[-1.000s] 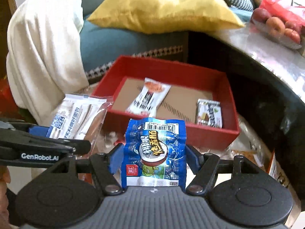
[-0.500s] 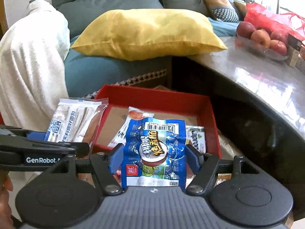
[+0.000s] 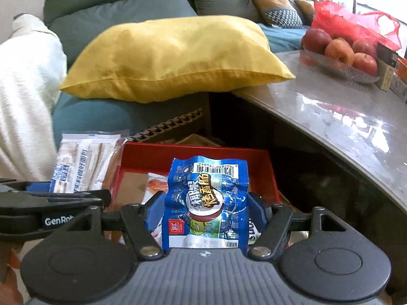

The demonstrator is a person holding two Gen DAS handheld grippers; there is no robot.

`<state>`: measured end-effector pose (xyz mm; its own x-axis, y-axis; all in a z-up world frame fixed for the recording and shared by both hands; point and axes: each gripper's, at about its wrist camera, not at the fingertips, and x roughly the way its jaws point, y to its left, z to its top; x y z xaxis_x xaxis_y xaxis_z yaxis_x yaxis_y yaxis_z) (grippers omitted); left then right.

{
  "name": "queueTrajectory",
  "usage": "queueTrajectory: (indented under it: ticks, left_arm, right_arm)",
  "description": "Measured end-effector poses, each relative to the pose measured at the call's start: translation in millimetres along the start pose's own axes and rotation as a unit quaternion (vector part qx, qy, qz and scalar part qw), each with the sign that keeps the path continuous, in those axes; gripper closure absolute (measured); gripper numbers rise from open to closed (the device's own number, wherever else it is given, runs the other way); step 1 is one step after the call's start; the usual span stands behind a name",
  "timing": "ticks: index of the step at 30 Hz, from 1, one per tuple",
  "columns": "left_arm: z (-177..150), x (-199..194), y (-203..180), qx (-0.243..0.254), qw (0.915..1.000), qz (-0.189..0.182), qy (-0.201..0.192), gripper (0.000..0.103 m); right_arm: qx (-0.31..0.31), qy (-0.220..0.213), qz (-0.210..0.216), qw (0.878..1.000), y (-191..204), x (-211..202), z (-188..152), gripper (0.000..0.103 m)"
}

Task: Organize snacks
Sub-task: 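Lift both packets into the red tray and release them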

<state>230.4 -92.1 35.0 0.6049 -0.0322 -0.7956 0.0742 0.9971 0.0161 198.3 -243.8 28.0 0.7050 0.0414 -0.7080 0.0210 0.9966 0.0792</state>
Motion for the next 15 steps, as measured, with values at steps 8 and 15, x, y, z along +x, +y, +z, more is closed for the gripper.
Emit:
queueTrajectory:
  ticks: [8, 15]
  left_arm:
    - [9, 40, -4, -0.002, 0.9992, 0.030, 0.025, 0.027]
    - [7, 62, -15, 0.026, 0.9973, 0.058, 0.036, 0.027]
  right_arm:
    - [0.002, 0.035, -0.011, 0.999, -2, 43, 8, 0.038]
    - [0.008, 0.067, -0.021, 0.997, -10, 74, 4, 0.037]
